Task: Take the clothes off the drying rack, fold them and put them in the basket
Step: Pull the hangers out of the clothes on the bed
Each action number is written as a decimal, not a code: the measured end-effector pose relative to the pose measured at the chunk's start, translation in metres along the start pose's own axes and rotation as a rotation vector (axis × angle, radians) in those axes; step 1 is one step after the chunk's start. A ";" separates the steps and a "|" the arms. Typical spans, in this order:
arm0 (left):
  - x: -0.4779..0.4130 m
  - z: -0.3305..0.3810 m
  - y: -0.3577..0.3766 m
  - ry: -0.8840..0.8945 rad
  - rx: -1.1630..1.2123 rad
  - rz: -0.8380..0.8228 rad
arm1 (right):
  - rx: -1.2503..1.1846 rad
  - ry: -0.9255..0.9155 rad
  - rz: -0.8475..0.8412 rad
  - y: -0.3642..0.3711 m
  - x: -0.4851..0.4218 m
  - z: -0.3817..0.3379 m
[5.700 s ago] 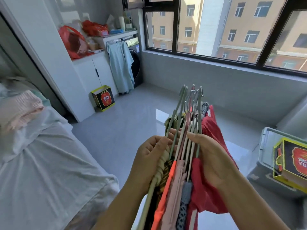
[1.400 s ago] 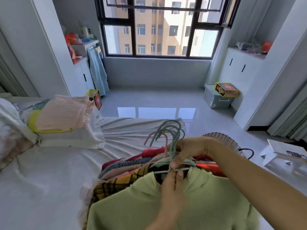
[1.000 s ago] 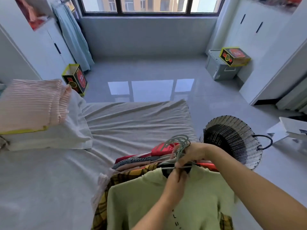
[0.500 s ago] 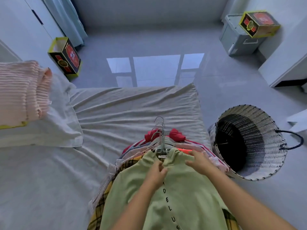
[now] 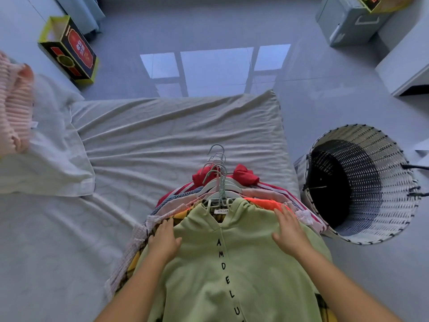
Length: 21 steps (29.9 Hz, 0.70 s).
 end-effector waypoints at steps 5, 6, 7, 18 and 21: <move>-0.010 0.003 0.007 -0.003 -0.123 -0.053 | 0.029 0.041 -0.040 0.004 -0.023 -0.003; -0.010 0.004 0.005 -0.001 -0.132 -0.018 | 0.039 0.055 -0.040 0.006 -0.023 -0.003; -0.009 0.004 0.005 0.003 -0.101 0.017 | 0.058 0.059 -0.028 0.007 -0.021 -0.004; 0.065 0.021 -0.025 0.348 0.346 0.316 | -0.220 -0.188 0.198 -0.025 0.040 -0.025; 0.099 0.030 -0.038 0.433 0.352 0.373 | -0.382 -0.404 0.205 -0.052 0.083 -0.057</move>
Point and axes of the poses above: each hand's wrist, its own x-axis away from the middle knuckle, its own y-axis out of the palm, z = x × y, the point moved 7 cm from there along -x, towards the middle knuckle, and after that the axes turned 8 degrees about y, right-handed, at the moved point
